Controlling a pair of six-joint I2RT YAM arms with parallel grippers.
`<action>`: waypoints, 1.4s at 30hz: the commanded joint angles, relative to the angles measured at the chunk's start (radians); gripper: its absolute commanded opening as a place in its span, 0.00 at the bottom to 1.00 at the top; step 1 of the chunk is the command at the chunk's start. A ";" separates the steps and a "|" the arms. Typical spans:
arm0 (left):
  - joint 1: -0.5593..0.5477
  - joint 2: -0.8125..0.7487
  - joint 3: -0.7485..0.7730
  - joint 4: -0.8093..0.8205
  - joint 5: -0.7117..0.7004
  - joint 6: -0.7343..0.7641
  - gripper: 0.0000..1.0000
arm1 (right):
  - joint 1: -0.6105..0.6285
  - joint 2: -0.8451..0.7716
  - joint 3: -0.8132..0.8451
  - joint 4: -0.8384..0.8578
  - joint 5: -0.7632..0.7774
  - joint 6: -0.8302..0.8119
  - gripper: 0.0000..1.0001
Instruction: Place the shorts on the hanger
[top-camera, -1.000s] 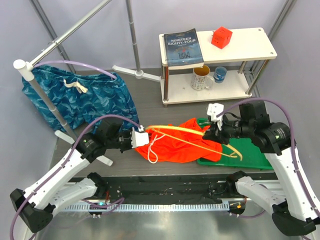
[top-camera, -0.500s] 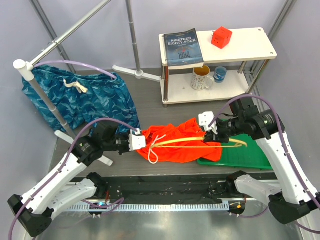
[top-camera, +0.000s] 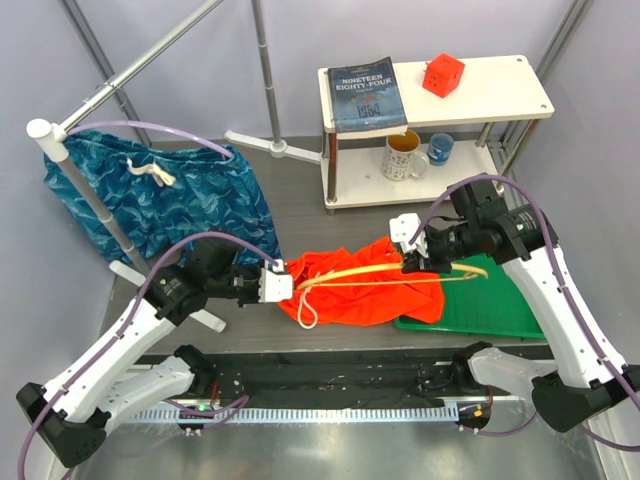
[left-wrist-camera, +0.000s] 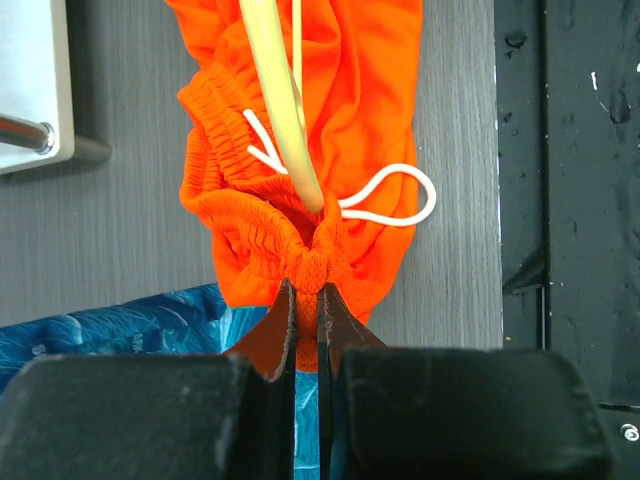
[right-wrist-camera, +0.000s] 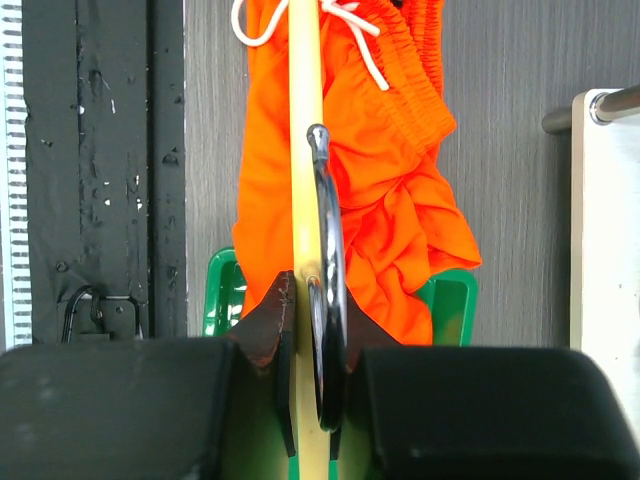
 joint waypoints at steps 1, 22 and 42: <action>0.003 0.029 0.094 -0.008 0.040 0.019 0.02 | 0.001 0.028 0.063 0.062 -0.049 -0.018 0.01; -0.009 0.286 0.597 -0.116 0.098 0.009 0.00 | 0.166 0.096 0.109 0.395 -0.022 0.212 0.01; -0.106 0.339 0.616 -0.108 -0.005 -0.165 0.21 | 0.214 0.053 0.048 0.671 -0.111 0.460 0.01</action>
